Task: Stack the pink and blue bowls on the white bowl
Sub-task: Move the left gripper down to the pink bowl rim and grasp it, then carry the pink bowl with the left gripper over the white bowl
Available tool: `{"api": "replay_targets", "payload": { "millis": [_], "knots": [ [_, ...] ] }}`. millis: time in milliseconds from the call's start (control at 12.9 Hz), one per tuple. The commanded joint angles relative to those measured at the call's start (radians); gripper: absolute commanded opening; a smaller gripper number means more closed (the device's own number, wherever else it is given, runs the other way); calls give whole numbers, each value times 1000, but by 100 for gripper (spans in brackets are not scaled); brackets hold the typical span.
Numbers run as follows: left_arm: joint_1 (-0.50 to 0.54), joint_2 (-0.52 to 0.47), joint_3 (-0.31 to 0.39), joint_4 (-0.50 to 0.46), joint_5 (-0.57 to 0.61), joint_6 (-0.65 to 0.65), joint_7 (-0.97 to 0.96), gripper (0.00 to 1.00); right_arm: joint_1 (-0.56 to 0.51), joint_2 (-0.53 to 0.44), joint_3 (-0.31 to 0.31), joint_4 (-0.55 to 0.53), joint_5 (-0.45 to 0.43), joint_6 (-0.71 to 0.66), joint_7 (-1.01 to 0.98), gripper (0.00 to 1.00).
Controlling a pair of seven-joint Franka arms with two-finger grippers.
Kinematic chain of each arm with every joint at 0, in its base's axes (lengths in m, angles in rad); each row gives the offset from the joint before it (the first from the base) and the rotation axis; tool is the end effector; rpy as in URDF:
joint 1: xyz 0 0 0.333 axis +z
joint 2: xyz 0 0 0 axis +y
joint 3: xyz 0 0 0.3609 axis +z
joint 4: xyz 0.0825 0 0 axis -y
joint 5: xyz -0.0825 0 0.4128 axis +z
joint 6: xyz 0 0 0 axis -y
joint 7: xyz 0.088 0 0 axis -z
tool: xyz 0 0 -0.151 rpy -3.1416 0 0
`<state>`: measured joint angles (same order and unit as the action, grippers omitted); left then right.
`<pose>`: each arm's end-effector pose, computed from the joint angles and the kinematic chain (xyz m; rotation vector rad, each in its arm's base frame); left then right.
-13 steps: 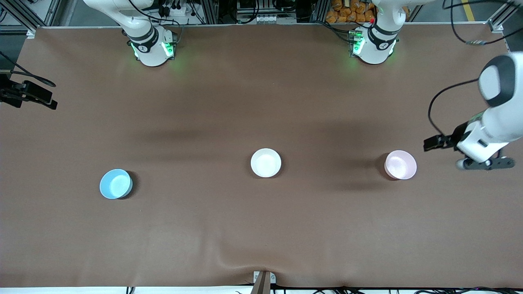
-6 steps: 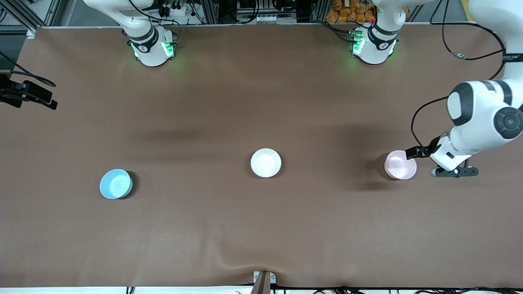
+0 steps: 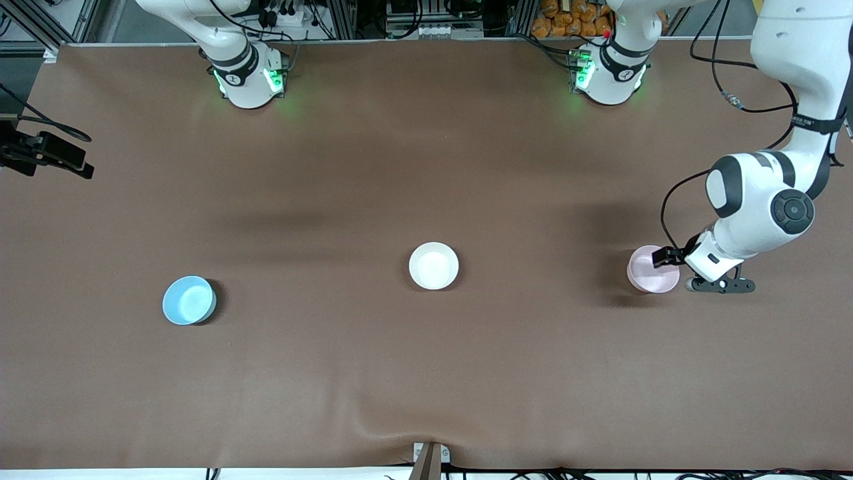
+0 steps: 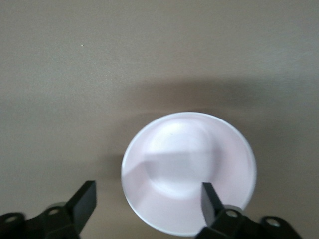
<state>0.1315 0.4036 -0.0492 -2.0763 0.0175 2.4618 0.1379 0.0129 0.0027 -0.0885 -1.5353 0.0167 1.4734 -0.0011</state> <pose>0.6195 0.0516 0.2052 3.1295 -0.1026 -0.0258 0.5700 -0.0404 0.6333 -3.1190 0.1146 0.0998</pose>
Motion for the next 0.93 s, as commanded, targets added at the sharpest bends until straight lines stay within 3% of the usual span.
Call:
{"api": "replay_targets", "payload": {
  "millis": [0,77,232,386,541,850],
  "knots": [
    [11,18,-6,-2,21,34,22,71,4,-4,3,11,-18,-8,12,100],
    [16,23,-6,-2,19,35,22,60,4,-4,3,11,-17,-8,12,100],
    [20,38,-6,1,19,55,22,49,5,-4,3,11,-17,-8,12,100],
    [20,47,-8,5,19,57,22,20,6,-4,3,11,-17,-7,13,100],
    [22,44,-8,2,21,57,25,0,6,-4,3,11,-18,-7,12,100],
    [33,25,-12,11,16,43,46,0,6,-4,3,11,-18,-5,12,100]
  ]
}}
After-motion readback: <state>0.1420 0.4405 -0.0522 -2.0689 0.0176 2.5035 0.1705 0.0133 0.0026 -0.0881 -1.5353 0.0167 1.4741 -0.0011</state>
